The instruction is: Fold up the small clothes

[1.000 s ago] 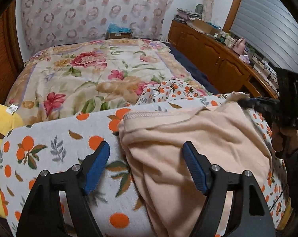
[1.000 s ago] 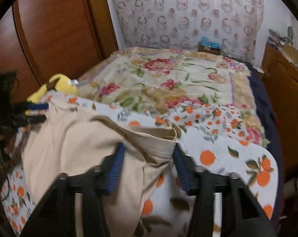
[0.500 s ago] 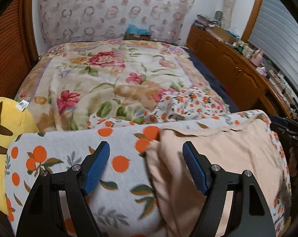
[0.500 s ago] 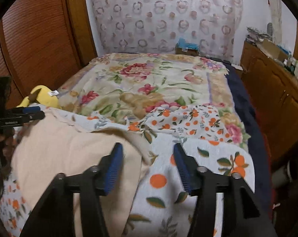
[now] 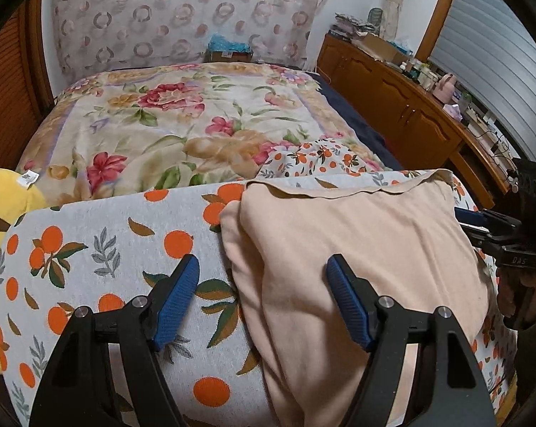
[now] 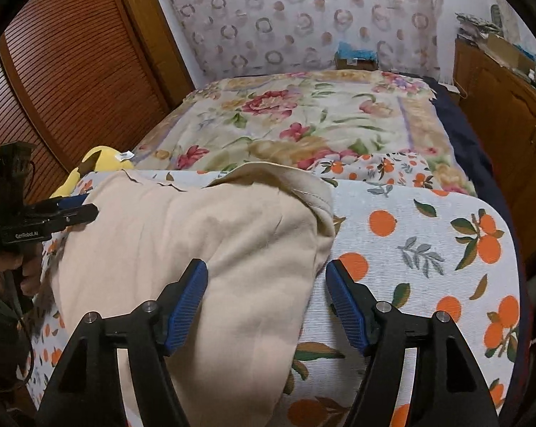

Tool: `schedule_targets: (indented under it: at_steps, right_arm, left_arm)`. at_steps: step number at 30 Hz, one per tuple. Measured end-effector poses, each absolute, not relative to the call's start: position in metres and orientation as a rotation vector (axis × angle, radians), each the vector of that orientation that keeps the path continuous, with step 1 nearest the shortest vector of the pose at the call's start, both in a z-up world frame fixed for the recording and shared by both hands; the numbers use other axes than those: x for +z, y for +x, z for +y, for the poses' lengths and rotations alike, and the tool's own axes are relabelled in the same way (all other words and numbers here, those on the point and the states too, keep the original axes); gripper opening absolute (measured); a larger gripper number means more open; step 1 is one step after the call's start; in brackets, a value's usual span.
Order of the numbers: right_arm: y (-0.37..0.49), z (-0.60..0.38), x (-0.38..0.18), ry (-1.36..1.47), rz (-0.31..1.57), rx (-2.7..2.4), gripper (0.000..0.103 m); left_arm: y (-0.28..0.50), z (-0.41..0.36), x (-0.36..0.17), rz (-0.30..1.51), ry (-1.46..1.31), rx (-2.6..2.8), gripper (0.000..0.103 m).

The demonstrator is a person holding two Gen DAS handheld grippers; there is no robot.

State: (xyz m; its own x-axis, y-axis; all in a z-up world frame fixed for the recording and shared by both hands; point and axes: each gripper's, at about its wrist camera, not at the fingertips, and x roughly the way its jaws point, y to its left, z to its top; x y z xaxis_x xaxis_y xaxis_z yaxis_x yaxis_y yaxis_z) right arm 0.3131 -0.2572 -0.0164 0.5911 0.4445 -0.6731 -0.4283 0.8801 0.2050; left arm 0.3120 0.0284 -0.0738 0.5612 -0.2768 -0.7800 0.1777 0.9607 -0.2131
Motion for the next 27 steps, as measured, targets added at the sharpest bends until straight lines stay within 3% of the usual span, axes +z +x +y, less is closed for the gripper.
schedule_targets:
  at_steps: [11, 18, 21, 25, 27]
  right_arm:
    - [0.321, -0.247, -0.019, 0.000, 0.798, 0.531, 0.071]
    - [0.325, -0.244, -0.025, -0.018, 0.791, 0.556, 0.071]
    - [0.325, -0.246, -0.026, -0.019, 0.790, 0.583, 0.055]
    - [0.328, -0.248, -0.029, -0.018, 0.791, 0.618, 0.024]
    - [0.329, -0.251, -0.030, 0.000, 0.788, 0.630, 0.019]
  left_arm:
    - [0.313, 0.027, -0.080, 0.952, -0.105, -0.275, 0.075]
    - [0.312, 0.022, -0.085, 0.964, -0.135, -0.331, 0.045]
    - [0.312, 0.024, -0.085, 0.970, -0.178, -0.368, 0.030]
    - [0.312, 0.027, -0.087, 0.974, -0.220, -0.398, 0.016]
    - [0.311, 0.027, -0.084, 0.967, -0.225, -0.413, 0.011]
